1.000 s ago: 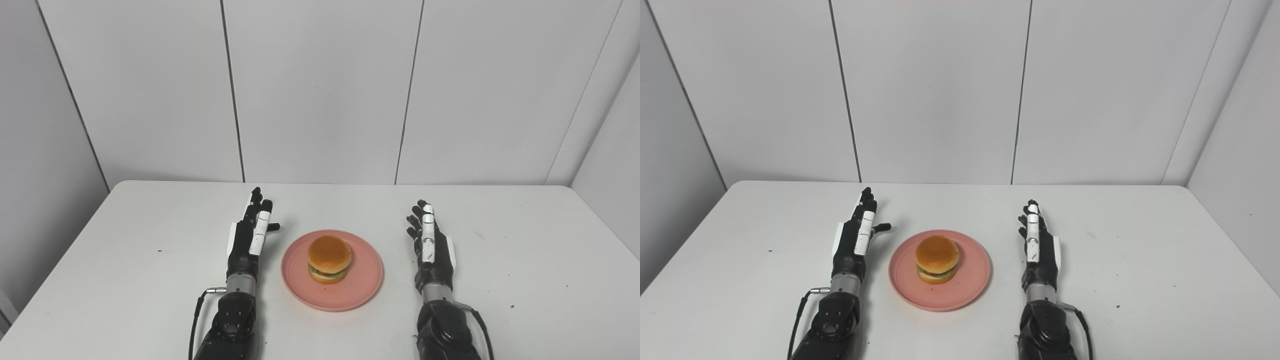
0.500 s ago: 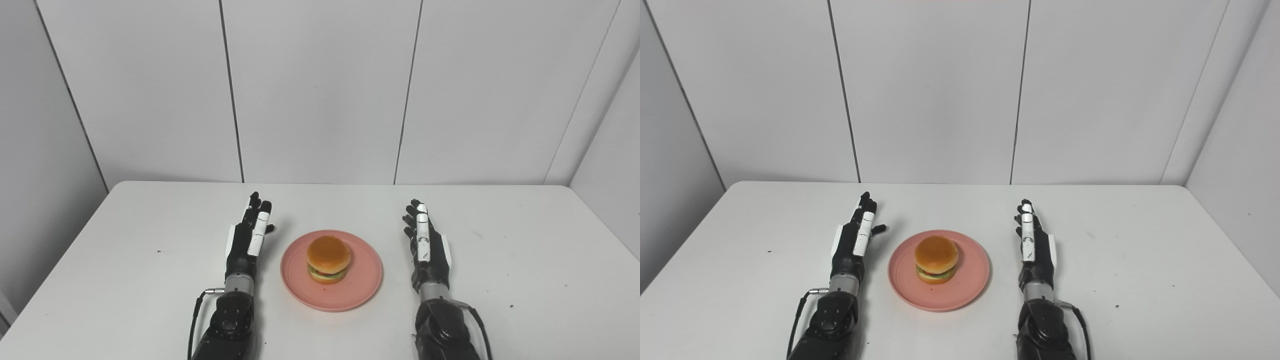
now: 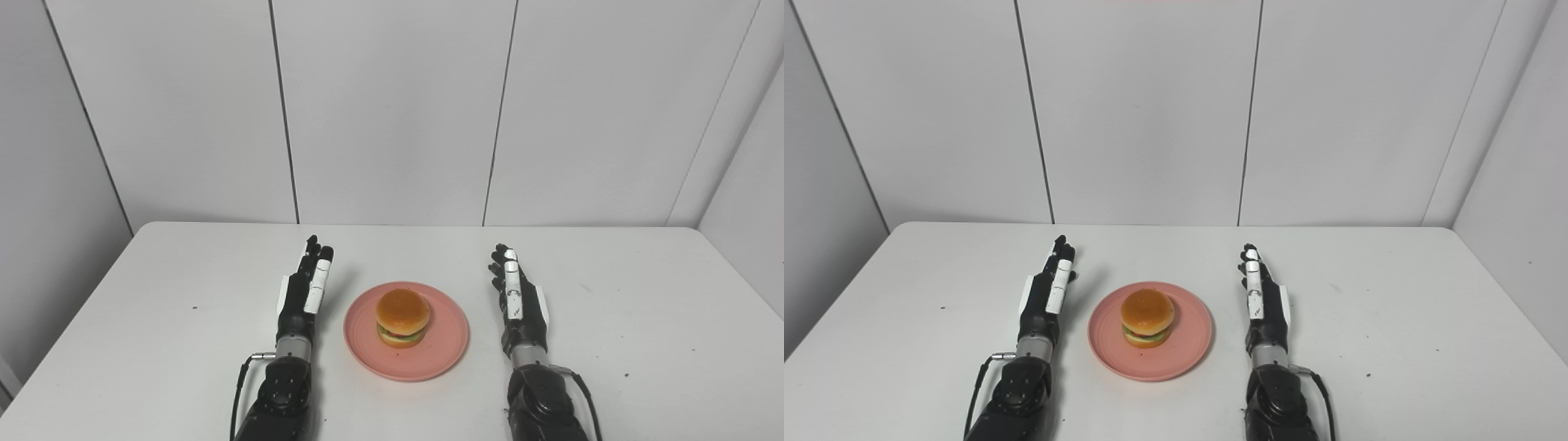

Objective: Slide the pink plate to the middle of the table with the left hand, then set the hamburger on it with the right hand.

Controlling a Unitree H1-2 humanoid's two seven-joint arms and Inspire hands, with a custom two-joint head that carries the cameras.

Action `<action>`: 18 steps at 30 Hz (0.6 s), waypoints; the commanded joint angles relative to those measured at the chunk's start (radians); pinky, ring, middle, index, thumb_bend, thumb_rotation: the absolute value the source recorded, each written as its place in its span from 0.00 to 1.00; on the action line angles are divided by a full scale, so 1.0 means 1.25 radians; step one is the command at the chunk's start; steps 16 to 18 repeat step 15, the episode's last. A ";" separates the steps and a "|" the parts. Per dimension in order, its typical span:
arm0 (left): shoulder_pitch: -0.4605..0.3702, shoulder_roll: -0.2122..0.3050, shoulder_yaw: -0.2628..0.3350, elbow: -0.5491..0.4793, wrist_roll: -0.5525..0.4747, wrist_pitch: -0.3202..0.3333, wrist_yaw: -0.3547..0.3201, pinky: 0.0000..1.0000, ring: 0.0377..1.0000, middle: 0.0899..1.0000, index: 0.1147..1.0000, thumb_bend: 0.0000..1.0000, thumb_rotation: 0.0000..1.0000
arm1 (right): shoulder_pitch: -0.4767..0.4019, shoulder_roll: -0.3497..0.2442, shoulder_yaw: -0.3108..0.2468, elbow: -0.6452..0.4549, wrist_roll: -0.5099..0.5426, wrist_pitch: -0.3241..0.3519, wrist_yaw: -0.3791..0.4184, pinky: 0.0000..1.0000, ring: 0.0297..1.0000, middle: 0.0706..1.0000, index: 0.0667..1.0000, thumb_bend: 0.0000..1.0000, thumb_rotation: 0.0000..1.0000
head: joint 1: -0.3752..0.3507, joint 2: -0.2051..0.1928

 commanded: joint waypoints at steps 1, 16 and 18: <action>0.014 0.014 -0.001 0.025 0.009 -0.022 -0.001 0.98 1.00 0.98 0.95 0.94 0.97 | -0.003 0.001 0.002 0.001 0.001 -0.007 0.014 0.98 0.92 0.90 0.88 0.83 1.00 | 0.001 0.001; 0.010 0.014 -0.005 0.034 0.014 -0.022 0.005 0.97 0.99 0.97 0.95 0.95 0.98 | -0.002 -0.003 0.007 0.002 -0.008 -0.007 0.014 0.99 0.92 0.91 0.89 0.83 1.00 | 0.000 0.001; 0.010 0.014 -0.005 0.034 0.014 -0.022 0.005 0.97 0.99 0.97 0.95 0.95 0.98 | -0.002 -0.003 0.007 0.002 -0.008 -0.007 0.014 0.99 0.92 0.91 0.89 0.83 1.00 | 0.000 0.001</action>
